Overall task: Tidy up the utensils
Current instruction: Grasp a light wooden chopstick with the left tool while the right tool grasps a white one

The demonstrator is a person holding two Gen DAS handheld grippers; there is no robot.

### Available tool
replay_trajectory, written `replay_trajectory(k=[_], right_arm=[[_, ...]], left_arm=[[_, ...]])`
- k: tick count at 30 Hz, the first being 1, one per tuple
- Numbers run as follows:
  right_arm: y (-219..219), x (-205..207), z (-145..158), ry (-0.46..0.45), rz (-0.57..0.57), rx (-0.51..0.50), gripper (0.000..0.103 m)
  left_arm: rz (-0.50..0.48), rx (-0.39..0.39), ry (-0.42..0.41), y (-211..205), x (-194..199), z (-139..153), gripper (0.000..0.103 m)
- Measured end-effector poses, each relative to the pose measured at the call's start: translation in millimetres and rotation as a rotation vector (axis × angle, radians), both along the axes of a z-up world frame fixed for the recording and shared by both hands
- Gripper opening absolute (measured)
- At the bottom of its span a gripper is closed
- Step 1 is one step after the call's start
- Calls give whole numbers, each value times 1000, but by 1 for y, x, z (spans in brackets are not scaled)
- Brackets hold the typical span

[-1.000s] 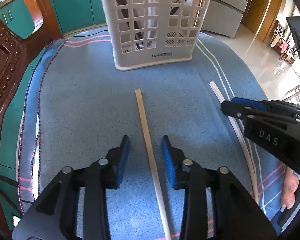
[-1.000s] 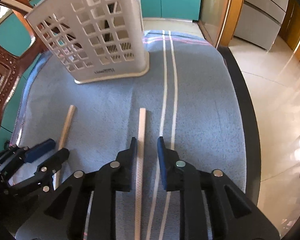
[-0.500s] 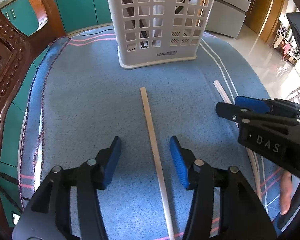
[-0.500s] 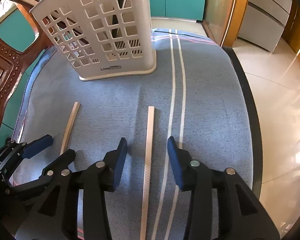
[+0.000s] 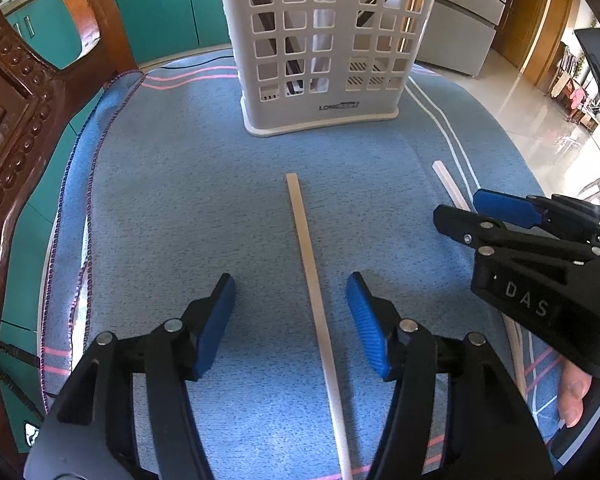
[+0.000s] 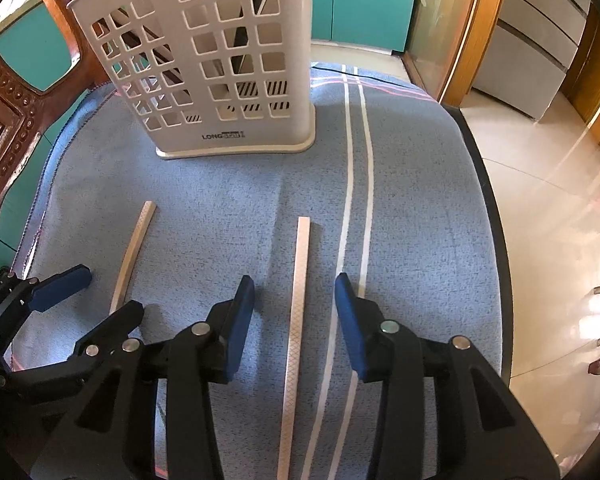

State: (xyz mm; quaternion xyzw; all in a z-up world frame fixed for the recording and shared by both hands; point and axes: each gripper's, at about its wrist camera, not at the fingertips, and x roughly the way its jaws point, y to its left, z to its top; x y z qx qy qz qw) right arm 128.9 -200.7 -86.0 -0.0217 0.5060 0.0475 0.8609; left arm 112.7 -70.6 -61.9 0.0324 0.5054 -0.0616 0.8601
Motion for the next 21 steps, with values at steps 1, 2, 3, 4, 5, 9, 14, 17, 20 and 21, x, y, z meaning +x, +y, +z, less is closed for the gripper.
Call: replay_trajectory(k=[1,2,3,4,5,9,14,17,20,21], right_arm=[[1,0,0,-1,0,0,42],[1,0,0,-1,-1,0,42],[0,-1,0,-1,-1,1,42],[0,0,0,-1,-2,3,42],[0,-1,1,-1,-4,5,42],[-1,-1,2,-3,-3,4,42],[-6,0,5,-1,-10,16,42],[-10,1,6,2,-14,28,42],[-15,2,8,5,-18,45,42],[-16,2,9,5,-17,46,42]], left_arm=[[2,0,0,1,0,0,61],[2,0,0,1,1,0,62],[5,3,0,2,1,0,63],[8,7,0,2,1,0,65],[11,9,0,3,1,0,67],[15,8,1,7,0,0,69],[18,7,2,10,0,0,71],[19,6,2,10,1,0,71],[19,4,4,10,1,0,71],[19,4,4,8,3,0,71]])
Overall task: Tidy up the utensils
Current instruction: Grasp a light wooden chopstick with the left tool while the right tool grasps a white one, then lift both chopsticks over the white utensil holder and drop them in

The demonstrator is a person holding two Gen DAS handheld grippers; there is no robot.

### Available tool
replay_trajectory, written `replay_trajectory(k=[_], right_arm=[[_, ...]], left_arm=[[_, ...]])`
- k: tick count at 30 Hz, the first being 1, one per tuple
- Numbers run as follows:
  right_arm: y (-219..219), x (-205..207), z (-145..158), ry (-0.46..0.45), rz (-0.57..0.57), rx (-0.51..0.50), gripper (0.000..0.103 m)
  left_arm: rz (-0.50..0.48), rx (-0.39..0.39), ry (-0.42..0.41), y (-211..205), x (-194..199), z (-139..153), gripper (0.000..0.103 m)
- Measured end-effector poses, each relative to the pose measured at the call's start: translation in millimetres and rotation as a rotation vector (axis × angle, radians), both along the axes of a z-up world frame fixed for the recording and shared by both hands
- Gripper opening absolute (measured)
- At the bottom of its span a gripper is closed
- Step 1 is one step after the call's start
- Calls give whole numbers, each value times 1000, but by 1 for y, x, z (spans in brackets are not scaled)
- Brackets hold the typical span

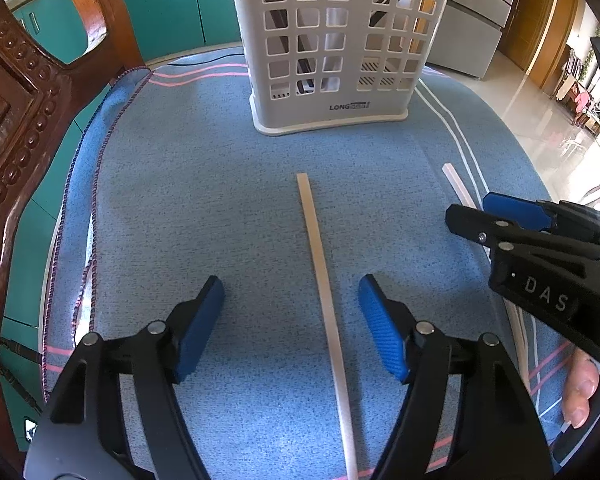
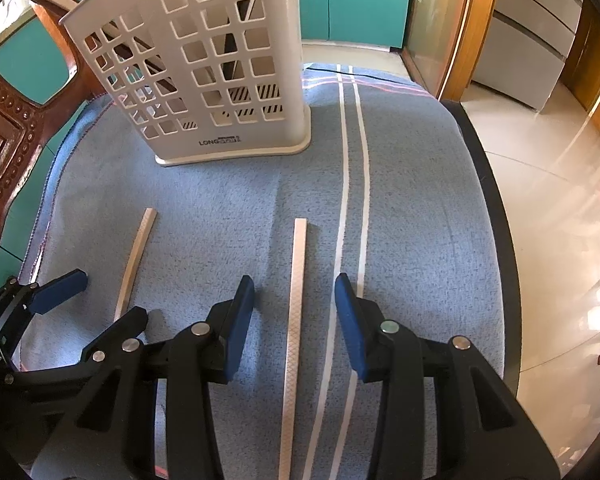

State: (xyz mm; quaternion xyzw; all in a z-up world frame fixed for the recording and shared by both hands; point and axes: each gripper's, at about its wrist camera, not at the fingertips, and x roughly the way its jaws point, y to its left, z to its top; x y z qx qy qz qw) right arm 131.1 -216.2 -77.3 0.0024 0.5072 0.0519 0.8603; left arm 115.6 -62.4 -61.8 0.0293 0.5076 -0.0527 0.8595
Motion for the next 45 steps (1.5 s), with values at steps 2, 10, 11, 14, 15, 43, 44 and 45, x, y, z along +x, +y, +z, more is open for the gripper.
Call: replay_trajectory(k=[2,10,11,14,15,43,44,45], right_arm=[[0,0,1,-1,2,-6,42],[6,-1,-1,-4,7,-28,42],[6,-1,-1,-4,7,-25,42],[6,-2,-1,-5,10,-29,40],[6,-2,-2,-6,9,-34,39],[-33,-43,103,-287,56,160,6],[-34,-48,113,-315,65,172,6],[-34,-54,122,-341,72,183,6]], left_arm=[[2,-4,0,0,2,0,71],[8,-13,3,0,11,1,68],[8,-13,2,0,11,2,65],[-1,-15,-2,-2,10,3,55],[-4,-15,-2,-4,10,3,53],[-15,-107,-369,-5,-62,132,7],[-18,-112,-388,-5,-66,142,7],[-19,-117,-399,-6,-69,147,7]])
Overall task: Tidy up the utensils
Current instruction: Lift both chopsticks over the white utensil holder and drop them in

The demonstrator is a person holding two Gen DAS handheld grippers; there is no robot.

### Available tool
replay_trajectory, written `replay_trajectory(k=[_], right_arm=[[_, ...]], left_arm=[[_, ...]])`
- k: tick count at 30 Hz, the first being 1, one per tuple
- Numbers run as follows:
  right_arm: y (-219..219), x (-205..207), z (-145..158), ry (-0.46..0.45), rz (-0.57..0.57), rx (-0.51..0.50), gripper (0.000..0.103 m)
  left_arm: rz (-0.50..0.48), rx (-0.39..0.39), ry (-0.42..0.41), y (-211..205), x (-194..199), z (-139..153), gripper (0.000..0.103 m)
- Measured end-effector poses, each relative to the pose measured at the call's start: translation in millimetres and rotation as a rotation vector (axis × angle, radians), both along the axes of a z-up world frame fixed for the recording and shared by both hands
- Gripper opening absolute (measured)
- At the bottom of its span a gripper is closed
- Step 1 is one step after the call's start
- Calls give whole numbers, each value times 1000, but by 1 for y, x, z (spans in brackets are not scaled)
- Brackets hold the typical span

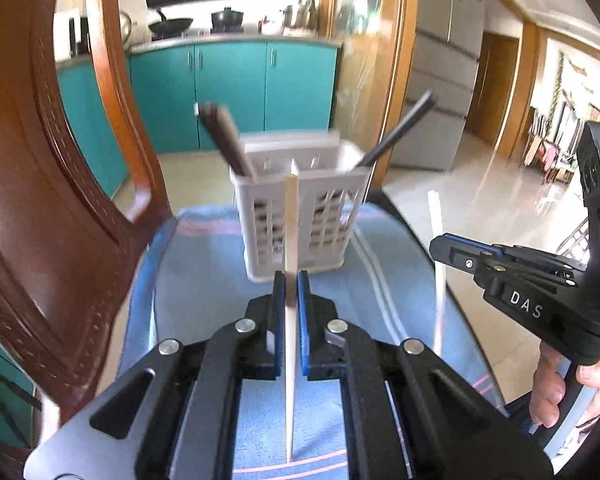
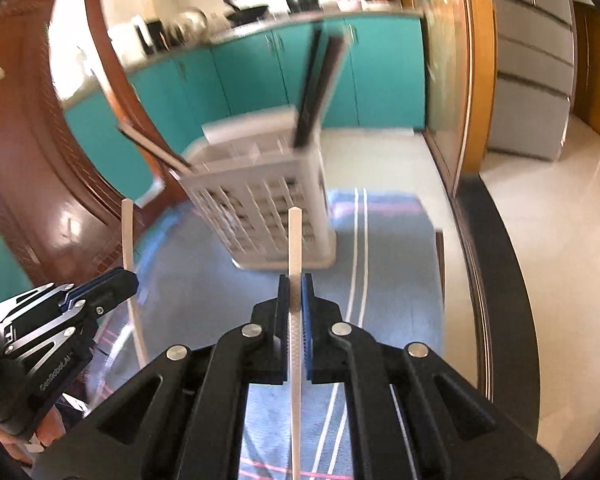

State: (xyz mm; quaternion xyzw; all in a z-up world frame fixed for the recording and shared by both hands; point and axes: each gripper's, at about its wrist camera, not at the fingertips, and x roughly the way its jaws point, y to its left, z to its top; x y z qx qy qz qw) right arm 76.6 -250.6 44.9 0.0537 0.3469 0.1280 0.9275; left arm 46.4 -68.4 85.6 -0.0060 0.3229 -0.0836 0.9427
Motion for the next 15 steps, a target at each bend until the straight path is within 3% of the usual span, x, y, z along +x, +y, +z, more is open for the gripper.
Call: replay_trajectory(k=[8,15], right_arm=[[-8,-29,62,-139,31,70,6],[-7,-10,123,-249,26,87,6]], left_arm=[[-33,-62,-132,8,-18,68,7],[-28,-87,-264,15,1,143,7]])
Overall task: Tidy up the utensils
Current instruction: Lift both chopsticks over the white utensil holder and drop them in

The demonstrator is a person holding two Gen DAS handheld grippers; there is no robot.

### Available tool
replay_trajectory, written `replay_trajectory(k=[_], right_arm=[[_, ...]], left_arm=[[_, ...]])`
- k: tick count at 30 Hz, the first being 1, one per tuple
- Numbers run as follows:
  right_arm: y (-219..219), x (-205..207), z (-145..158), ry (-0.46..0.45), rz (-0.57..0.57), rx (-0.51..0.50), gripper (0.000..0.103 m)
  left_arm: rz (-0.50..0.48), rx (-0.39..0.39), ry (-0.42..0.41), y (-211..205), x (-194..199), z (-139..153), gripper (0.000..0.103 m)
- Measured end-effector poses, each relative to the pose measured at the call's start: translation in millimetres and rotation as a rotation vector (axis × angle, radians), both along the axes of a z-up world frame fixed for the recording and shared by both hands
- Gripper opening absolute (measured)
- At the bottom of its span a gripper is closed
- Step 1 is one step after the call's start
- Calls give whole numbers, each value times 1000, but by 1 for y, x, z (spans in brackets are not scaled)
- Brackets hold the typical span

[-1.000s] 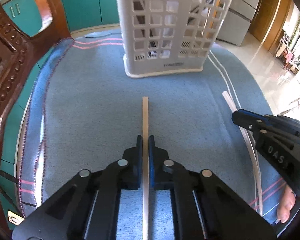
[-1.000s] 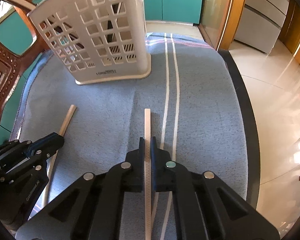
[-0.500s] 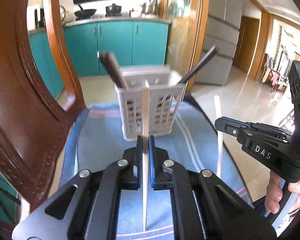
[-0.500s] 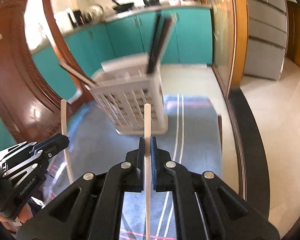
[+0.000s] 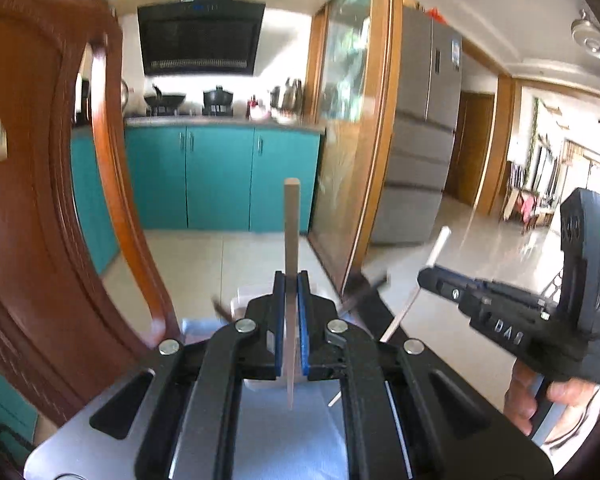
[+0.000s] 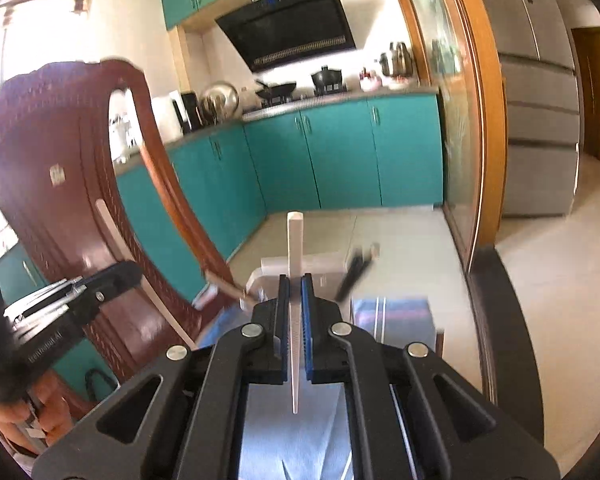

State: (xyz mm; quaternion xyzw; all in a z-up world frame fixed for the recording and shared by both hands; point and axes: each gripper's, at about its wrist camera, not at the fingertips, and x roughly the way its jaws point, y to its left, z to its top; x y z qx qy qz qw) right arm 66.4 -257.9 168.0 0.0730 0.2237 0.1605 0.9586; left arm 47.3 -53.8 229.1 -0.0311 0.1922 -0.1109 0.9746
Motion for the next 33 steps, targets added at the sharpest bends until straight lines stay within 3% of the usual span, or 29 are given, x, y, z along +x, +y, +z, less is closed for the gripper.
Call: replay_trajectory(k=[4,8,10,13,19,21,23,26,30,33], right_arm=[[-3,6,30,-58,-20,31,6],[-13,15,40,-92,-53,69,6],[-17,20,36,-88,-60,82,6],[-20,27,31,-81,-73,91,6],[-23,33,26,-80,-86,94,6],[-23,32,26,-91,-90,103,6],[-21,32,27,-112,-91,115,6],[-20,30,27,-154,-98,144,6],[-14,33,30,-224,-113,168,6],[1,45,25,-267,-138,139,6]], left_arm=[[52,-18,-92,4,17,38,7],[138,-9,-151,0,55,38,7],[142,-7,-120,-5,85,21,7],[134,-3,-7,-11,121,-17,7],[135,1,92,-8,143,-60,7],[141,7,85,-5,142,-62,18],[146,17,47,1,130,-58,36],[163,44,-10,8,100,-55,49],[202,65,-72,17,61,-73,57],[185,30,-46,22,48,-95,59]])
